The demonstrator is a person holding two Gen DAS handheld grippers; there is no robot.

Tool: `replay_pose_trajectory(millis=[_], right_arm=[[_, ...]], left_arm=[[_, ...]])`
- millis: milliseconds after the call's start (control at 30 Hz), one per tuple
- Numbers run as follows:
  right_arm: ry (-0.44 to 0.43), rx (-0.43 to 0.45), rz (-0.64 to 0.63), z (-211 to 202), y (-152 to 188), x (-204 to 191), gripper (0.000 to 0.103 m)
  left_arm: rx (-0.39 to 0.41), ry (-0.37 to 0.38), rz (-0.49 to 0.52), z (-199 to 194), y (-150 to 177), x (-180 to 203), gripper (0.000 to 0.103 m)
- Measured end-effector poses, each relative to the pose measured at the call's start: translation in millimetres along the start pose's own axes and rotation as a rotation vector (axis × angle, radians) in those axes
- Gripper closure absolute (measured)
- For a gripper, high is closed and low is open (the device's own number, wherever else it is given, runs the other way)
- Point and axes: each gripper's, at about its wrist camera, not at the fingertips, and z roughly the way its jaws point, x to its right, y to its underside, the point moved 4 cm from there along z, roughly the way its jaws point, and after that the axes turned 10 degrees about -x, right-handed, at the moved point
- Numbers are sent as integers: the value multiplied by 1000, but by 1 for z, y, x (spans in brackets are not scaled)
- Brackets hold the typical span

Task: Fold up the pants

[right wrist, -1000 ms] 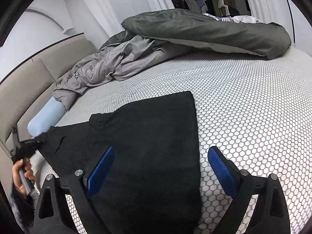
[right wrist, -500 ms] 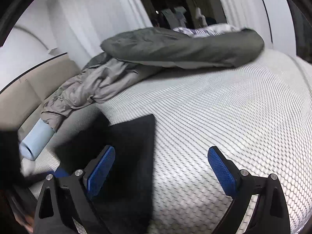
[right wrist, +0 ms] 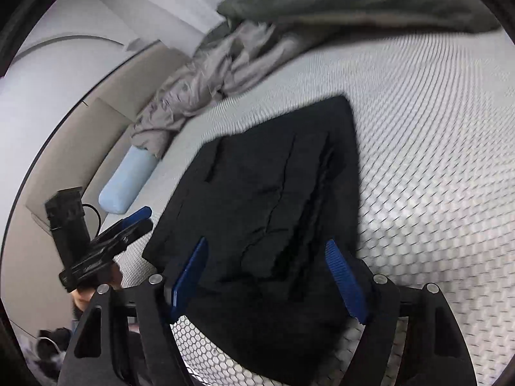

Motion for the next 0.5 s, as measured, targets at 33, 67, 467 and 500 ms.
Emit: replay_pose_trajectory(millis=[33,67,467,500], right_arm=[[-7,-22,11,6,-1,3,26],[-11,-30,28,11,-2,5,26],[-51,61,-16,-42,10,-34,83],[-30,65,-34,-48,17,-39,83]], left_arm=[[-11,-6,-19,4,2,-10,27],[-23,-14,-38,7,3,-20,27],[2,-15,-55,-10,17,-59,27],[-4,-10,-50,-8,17,-60,27]])
